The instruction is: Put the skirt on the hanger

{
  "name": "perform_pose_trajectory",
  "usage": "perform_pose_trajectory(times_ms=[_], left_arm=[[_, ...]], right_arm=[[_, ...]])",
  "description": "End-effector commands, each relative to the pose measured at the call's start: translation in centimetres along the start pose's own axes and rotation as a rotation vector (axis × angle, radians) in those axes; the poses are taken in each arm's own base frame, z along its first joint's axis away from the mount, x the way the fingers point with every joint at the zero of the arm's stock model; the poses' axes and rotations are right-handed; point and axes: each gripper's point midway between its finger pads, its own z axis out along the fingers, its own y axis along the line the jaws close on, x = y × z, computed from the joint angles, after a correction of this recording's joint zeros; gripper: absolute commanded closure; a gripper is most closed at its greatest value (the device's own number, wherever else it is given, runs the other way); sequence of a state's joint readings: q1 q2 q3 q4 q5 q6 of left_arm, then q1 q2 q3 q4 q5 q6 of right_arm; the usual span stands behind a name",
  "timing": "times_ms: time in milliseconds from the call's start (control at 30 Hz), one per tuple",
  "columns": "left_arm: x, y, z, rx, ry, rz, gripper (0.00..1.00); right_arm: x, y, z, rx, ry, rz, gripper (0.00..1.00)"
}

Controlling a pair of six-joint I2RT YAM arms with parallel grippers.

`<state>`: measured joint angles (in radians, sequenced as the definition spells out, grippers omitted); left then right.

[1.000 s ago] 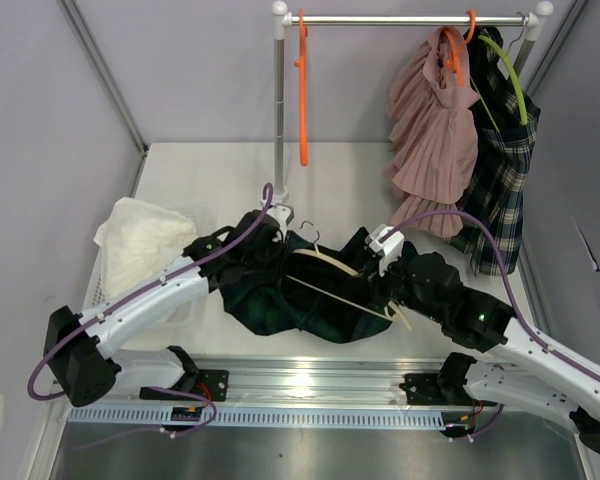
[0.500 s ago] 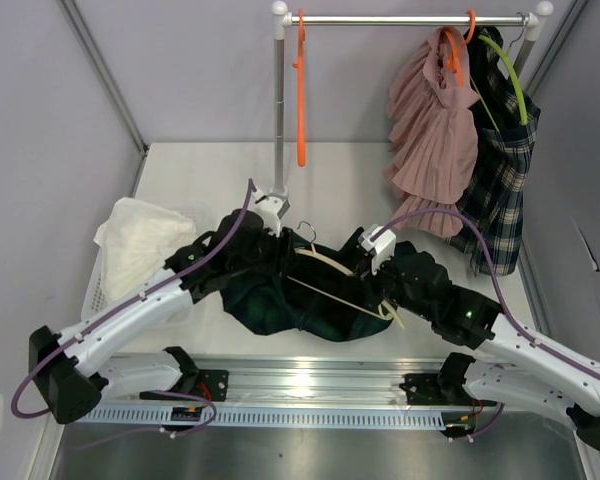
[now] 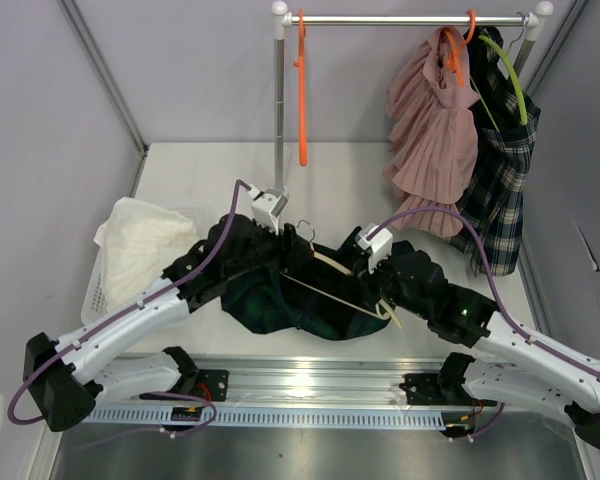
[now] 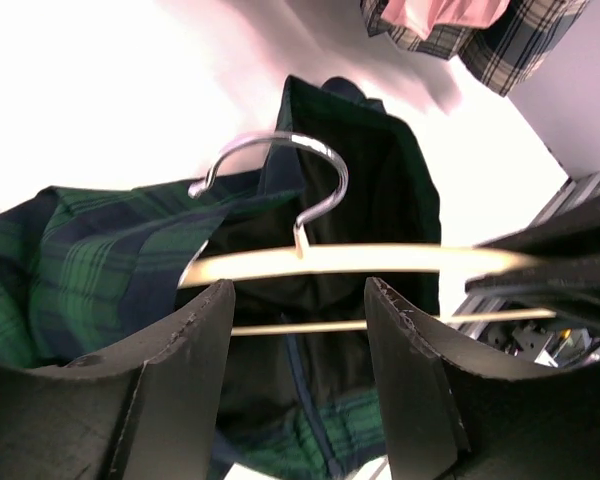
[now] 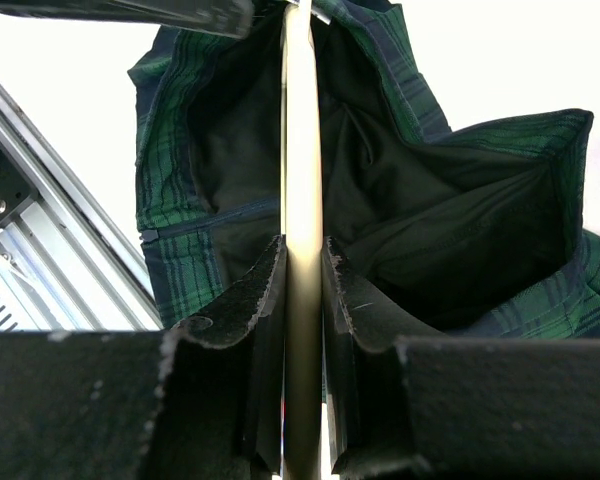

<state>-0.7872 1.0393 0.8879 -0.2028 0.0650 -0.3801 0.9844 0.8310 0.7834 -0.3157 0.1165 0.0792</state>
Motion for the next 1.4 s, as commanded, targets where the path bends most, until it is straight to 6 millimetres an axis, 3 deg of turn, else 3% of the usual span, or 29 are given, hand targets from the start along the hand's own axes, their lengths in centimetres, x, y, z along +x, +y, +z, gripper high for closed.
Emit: perform_pose_trajectory(times_ms=[0, 400, 667, 933, 1033, 1067, 1200, 1300, 1333, 1367], left_arm=[[-1.3, -0.9, 1.3, 0.041, -0.072, -0.040, 0.39], [-1.0, -0.7, 4.1, 0.050, -0.103, -0.098, 0.40], [-0.4, -0.5, 4.4, 0.052, -0.097, -0.113, 0.50], [-0.1, -0.5, 4.5, 0.056, -0.095, -0.118, 0.74], [-0.1, -0.5, 4.6, 0.055, -0.091, -0.112, 0.96], [0.0, -0.4, 4.7, 0.051, -0.086, -0.110, 0.99], [-0.1, -0.5, 4.7, 0.059, -0.090, -0.099, 1.00], [-0.3, -0.6, 4.6, 0.060, -0.095, -0.093, 1.00], [-0.4, -0.5, 4.6, 0.056, -0.099, -0.092, 1.00], [-0.4, -0.5, 4.6, 0.055, -0.097, -0.090, 1.00]], right_arm=[[-3.7, 0.3, -0.3, -0.004, -0.107, 0.023, 1.00], [-3.6, 0.2, -0.2, 0.005, -0.099, 0.017, 1.00], [-3.6, 0.1, 0.0, 0.009, -0.096, 0.015, 1.00], [-3.5, 0.1, 0.1, 0.013, -0.088, 0.015, 1.00], [-3.4, 0.0, 0.1, 0.018, -0.082, 0.018, 1.00], [-3.1, 0.0, 0.2, 0.021, -0.072, 0.018, 1.00], [-2.5, -0.3, 0.3, 0.037, -0.042, 0.030, 1.00], [-2.0, -0.4, 0.2, 0.057, -0.003, 0.057, 0.89], [-2.3, -0.6, 0.1, 0.069, -0.002, 0.080, 0.76], [-1.9, -0.6, -0.1, 0.076, 0.016, 0.085, 0.71]])
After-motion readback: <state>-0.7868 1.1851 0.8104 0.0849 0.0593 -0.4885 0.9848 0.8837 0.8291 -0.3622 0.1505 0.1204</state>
